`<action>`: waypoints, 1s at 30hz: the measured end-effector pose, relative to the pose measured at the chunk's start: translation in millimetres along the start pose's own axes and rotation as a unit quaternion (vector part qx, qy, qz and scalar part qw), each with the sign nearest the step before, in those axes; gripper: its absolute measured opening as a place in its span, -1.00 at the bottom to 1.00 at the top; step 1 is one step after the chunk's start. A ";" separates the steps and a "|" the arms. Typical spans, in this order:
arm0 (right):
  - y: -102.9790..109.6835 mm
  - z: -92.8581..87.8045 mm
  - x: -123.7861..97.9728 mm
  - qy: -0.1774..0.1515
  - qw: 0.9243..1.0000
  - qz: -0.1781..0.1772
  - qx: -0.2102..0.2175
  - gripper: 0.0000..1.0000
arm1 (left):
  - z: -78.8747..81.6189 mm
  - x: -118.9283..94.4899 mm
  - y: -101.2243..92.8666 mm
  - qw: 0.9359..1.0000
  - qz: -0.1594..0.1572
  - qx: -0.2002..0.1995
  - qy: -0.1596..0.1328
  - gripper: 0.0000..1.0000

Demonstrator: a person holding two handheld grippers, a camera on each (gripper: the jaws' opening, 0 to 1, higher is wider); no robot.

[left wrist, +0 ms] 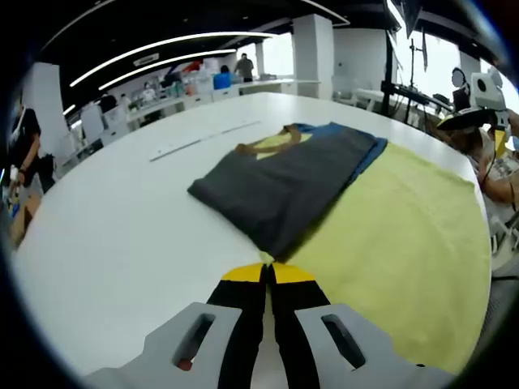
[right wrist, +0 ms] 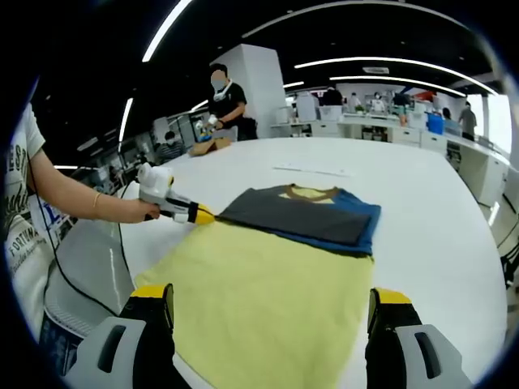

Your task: Fold the garment on the visible template until the final outline fits inside the template.

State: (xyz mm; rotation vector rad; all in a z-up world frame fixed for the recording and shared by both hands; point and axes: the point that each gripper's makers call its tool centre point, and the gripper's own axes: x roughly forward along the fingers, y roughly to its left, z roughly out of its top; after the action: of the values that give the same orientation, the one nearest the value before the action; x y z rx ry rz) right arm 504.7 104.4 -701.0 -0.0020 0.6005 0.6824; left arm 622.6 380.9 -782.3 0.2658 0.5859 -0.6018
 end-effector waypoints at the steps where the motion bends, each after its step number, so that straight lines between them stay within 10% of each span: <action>1: 0.0 -0.3 -0.1 0.000 1.000 0.000 0.001 0.98 | 0.0 -0.1 -0.2 1.000 0.000 0.003 0.001 -1.00; 8: 5.0 -3.1 0.8 0.002 1.000 0.012 0.004 0.98 | 4.4 -3.1 -1.0 1.000 0.000 -0.019 -0.004 -0.98; 15: 9.2 -3.8 1.4 0.008 0.999 0.032 -0.002 0.98 | 22.3 -17.8 -7.8 0.998 -0.017 -0.044 -0.039 -0.48; 30: 13.3 -30.6 -10.7 0.064 0.994 0.079 -0.033 0.91 | 19.9 -63.5 -59.5 0.991 -0.117 -0.045 -0.044 0.12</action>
State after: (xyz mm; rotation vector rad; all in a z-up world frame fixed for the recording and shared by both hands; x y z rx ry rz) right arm 474.3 102.7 -718.3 -0.0613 0.7062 0.8609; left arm 553.1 354.4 -733.0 0.0842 0.5625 -0.8075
